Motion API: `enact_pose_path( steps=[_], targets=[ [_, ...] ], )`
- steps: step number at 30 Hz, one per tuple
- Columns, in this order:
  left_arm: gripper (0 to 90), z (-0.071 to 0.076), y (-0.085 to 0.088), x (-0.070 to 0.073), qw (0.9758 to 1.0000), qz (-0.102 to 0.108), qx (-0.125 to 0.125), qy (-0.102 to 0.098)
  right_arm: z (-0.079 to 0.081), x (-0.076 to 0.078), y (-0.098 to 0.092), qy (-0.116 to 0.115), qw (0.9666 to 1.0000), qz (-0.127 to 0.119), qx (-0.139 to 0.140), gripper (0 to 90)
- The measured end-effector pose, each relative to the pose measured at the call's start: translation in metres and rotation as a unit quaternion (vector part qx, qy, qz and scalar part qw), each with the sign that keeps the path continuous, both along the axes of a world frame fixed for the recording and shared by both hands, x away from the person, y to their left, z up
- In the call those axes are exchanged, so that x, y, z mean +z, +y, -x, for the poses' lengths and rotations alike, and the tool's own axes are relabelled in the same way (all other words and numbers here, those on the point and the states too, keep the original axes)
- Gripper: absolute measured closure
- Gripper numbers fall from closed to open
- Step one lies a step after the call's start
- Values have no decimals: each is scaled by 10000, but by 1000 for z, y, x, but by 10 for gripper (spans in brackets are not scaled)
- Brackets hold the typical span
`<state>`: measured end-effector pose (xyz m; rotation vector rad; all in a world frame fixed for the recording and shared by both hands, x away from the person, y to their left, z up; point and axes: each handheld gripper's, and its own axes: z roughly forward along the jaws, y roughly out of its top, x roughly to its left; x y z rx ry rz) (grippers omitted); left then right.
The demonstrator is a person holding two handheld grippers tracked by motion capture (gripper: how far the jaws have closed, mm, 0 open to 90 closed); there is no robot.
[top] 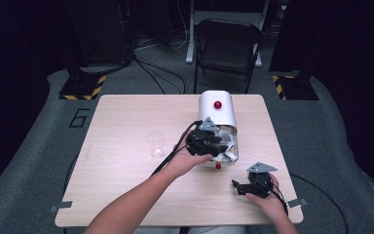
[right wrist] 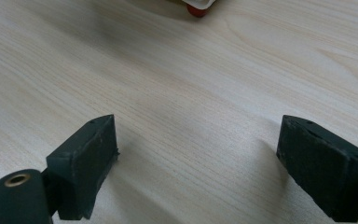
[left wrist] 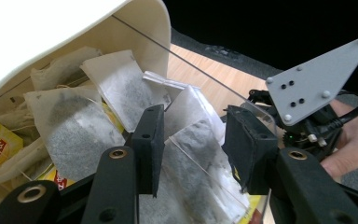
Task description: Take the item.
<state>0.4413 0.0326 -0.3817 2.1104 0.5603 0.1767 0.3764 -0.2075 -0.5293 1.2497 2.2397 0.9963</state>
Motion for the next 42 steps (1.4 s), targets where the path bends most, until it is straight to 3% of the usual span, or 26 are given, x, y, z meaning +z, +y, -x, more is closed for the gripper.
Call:
enact_pose_path(
  steps=[19, 35, 42],
  targets=[
    [863, 0, 2, 3, 9999, -23, -58, -137, 1, 0, 0, 3, 10000, -22, -19, 117],
    [887, 1, 14, 15, 9997, 215, 27, -144, 1, 0, 0, 12, 10000, -26, -29, 117],
    [887, 7, 22, 26, 9994, 241, 15, -239, 0, 0, -1, -14, 10000, 23, 51, 116]
  ],
)
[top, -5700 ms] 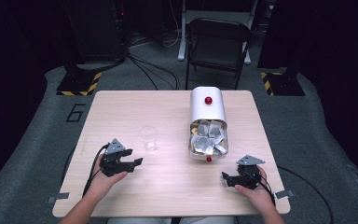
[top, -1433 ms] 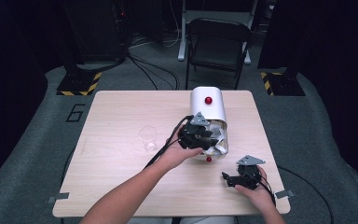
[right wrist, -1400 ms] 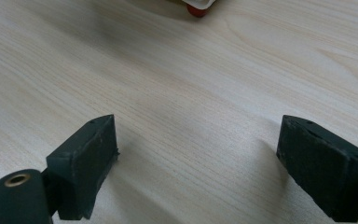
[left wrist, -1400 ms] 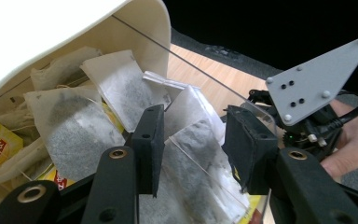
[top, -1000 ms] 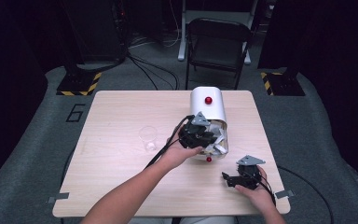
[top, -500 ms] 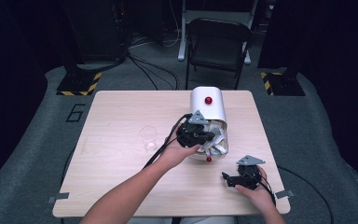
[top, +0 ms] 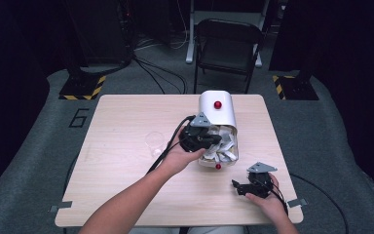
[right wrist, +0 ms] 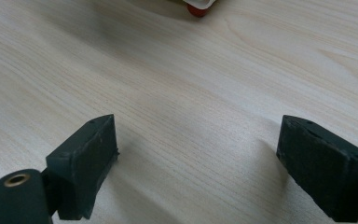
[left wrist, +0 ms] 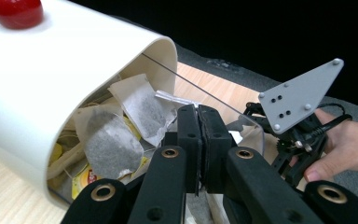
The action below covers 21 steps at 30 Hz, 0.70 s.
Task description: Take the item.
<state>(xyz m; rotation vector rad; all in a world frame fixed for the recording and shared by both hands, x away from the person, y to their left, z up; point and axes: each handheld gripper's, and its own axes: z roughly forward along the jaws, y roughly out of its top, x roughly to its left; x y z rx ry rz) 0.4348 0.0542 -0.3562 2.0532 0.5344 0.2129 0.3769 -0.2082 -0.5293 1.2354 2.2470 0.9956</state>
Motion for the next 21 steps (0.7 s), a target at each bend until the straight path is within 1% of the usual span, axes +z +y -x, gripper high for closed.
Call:
enact_pose_path(
  steps=[1, 6, 8, 12, 13, 14, 16, 18, 19, 21],
  targets=[
    [887, 0, 2, 1, 10000, 23, -9, 5, 0, 0, 0, -26, 10000, -13, -41, 116],
    [887, 2, 8, 7, 10000, 36, 17, -31, 0, 0, 0, -1, 10000, -3, -22, 116],
    [887, 4, 14, 12, 10000, 30, 18, -74, 0, 0, 0, -1, 10000, -2, -21, 116],
    [887, 7, 22, 17, 10000, 28, 58, -35, 0, 0, 0, 11, 10000, -24, -21, 116],
    [887, 6, 24, 19, 10000, 26, 58, -50, 0, 0, 0, 37, 10000, 10, -16, 116],
    [887, 6, 27, 21, 10000, 12, 61, -49, -1, 0, 1, 17, 10000, 14, -69, 116],
    [887, 6, 32, 23, 9999, 40, 88, -58, -1, 0, 1, 17, 10000, 15, -70, 116],
    [887, 5, 37, 26, 9998, 142, 153, -18, -1, 0, 1, 16, 10000, 15, -72, 116],
    [887, 5, 40, 28, 9998, 110, 171, -18, -1, 0, 1, 18, 10000, 11, -75, 116],
    [887, 5, 45, 30, 9997, 142, 206, -15, -1, 0, 1, 16, 10000, 16, -70, 116]
  ],
)
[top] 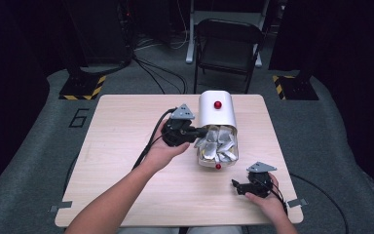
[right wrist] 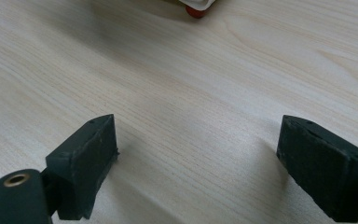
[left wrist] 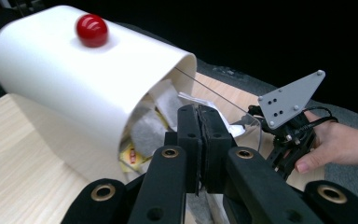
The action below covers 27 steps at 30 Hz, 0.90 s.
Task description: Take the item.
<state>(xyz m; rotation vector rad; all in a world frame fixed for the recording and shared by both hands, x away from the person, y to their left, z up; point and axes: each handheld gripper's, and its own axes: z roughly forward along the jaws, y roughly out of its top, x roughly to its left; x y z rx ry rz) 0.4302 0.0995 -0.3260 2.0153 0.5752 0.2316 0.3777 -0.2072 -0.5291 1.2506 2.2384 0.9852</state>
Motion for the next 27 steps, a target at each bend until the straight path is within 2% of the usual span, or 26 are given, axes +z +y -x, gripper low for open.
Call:
enact_pose_path(
  steps=[5, 16, 27],
  targets=[
    [887, -2, 10, 4, 10000, -23, 62, -17, 0, 0, 0, -3, 10000, -1, -4, 116],
    [887, -10, 36, 7, 9993, 30, 369, 30, 0, 0, 0, 2, 10000, -1, 0, 116],
    [887, -19, 60, 11, 9978, 173, 640, 42, 0, 0, 0, 2, 10000, 0, -1, 116]
  ],
)
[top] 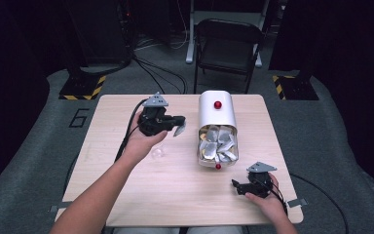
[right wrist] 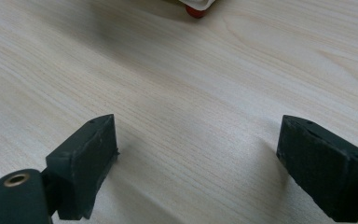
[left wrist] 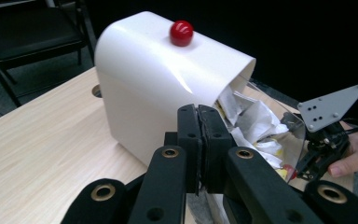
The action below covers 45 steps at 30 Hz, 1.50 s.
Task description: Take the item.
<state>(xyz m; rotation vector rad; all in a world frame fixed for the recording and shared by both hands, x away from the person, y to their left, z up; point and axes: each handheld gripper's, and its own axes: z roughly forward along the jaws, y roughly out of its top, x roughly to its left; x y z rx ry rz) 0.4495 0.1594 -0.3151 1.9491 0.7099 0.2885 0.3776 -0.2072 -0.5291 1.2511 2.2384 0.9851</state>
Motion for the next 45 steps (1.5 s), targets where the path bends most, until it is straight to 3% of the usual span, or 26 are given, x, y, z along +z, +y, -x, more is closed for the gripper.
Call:
enact_pose_path(
  steps=[4, 14, 22, 36, 45],
  targets=[
    [887, -4, 11, 1, 9999, 84, 140, 32, 0, 0, 0, 0, 10000, -1, 0, 116],
    [886, -9, 26, -3, 9995, 2, 325, 7, 0, 0, 0, -8, 10000, -4, -6, 116],
    [886, -18, 45, -16, 9983, -7, 565, 119, 0, 0, 0, 2, 10000, 0, 3, 116],
    [884, -29, 59, -38, 9969, -88, 746, 228, 0, 0, 0, 0, 10000, -1, 0, 116],
    [884, -33, 67, -59, 9951, -141, 924, 315, 0, 0, 0, 0, 10000, -2, -1, 116]
  ],
)
